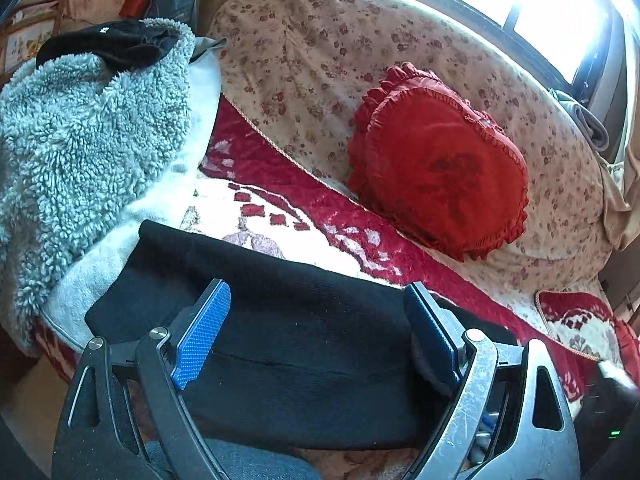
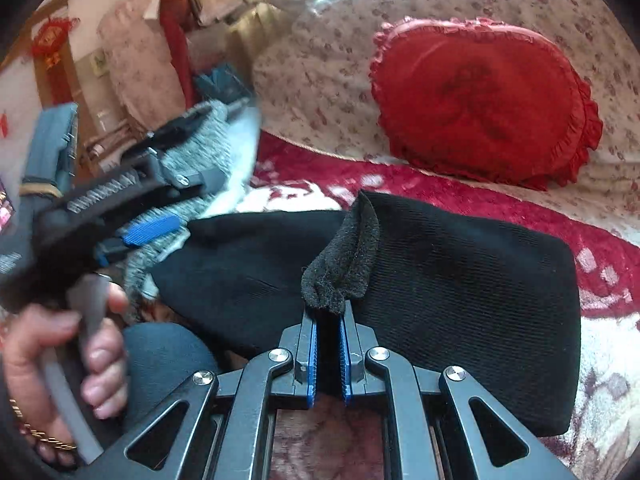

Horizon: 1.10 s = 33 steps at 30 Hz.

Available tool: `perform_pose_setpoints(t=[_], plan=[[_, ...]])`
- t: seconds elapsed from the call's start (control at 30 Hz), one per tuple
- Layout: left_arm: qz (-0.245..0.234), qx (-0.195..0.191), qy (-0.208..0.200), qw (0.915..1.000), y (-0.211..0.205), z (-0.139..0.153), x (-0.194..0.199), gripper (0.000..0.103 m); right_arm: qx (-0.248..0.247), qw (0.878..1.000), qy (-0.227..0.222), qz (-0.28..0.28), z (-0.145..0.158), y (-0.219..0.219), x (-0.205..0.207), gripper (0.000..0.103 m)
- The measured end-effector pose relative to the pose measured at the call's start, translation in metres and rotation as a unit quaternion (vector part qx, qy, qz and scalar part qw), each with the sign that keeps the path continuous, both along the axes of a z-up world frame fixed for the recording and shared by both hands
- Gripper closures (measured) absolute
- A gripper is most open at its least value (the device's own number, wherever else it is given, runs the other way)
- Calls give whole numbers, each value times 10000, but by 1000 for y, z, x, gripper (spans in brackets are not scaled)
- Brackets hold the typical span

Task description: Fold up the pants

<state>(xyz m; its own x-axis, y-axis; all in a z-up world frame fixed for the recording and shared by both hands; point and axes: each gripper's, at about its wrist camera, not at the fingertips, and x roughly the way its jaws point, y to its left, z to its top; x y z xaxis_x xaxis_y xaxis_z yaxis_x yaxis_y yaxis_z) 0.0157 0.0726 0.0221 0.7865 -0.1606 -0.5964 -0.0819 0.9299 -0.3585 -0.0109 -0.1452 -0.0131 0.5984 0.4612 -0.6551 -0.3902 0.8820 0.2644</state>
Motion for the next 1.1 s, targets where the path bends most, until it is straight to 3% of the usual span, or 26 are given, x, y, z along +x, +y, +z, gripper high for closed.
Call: perform_pose_setpoints(t=[0.1,0.2,0.23,0.3,0.37,0.43,0.47,0.5,0.53,0.57,0.6,0.63,0.7,0.73,0.77,0.8,0.83,0.9,1.03,1.1], plan=[[-61,43,0,10000,-1,1,-1,15,243,9992,308,-35,-23,-9,6,91],[-241,184,-99,9995,-7,9,-7,15,795,9955,504,108,-15,-24,-3,90],[-304,249,-157,9991,-10,13,-9,15,1182,9908,582,306,-8,-33,-10,90],[-672,286,-402,9965,-25,23,-19,15,1446,9879,402,397,4,-50,-26,90],[-1382,209,-718,9876,-50,27,-34,15,1260,9920,-10,24,12,-75,-43,90],[-2242,255,-998,9691,-81,25,-47,15,379,9951,-167,-896,8,-102,-48,90],[-2731,387,-1097,9549,-101,21,-54,28,-47,9918,-164,-1265,5,-108,-47,90],[-3003,505,-1086,9463,-114,19,-56,55,-344,9860,-53,-1628,1,-115,-43,90],[-3253,594,-1002,9384,-125,15,-56,66,-190,9841,72,-1765,0,-121,-40,90],[-3354,622,-880,9359,-134,10,-53,76,2,9848,70,-1735,2,-123,-40,90],[-3294,694,-795,9383,-137,6,-50,77,-32,9851,-82,-1716,6,-120,-42,90],[-3059,907,-599,9458,-139,-2,-42,77,-218,9853,-266,-1673,10,-113,-43,90],[-2619,1195,-19,9577,-135,-24,-22,79,-375,9885,-197,-1451,4,-98,-32,90],[-2366,1239,639,9615,-129,-45,-4,80,-536,9883,-39,-1428,-5,-93,-22,90],[-2337,922,847,9642,-123,-53,3,82,-668,9873,104,-1436,-13,-89,-13,90],[-2289,571,812,9684,-116,-48,7,82,-616,9872,63,-1471,-15,-91,-8,90],[-2301,459,851,9684,-113,-47,9,82,-540,9869,113,-1515,-13,-92,-5,90],[-2317,396,782,9688,-111,-46,6,82,-484,9867,168,-1540,-1,-95,-7,90],[-2333,453,723,9687,-115,-47,4,82,-439,9863,-378,-1543,24,-93,1,90],[-2322,389,742,9691,-112,-48,7,82,-552,9892,-63,-1355,9,-86,24,90]])
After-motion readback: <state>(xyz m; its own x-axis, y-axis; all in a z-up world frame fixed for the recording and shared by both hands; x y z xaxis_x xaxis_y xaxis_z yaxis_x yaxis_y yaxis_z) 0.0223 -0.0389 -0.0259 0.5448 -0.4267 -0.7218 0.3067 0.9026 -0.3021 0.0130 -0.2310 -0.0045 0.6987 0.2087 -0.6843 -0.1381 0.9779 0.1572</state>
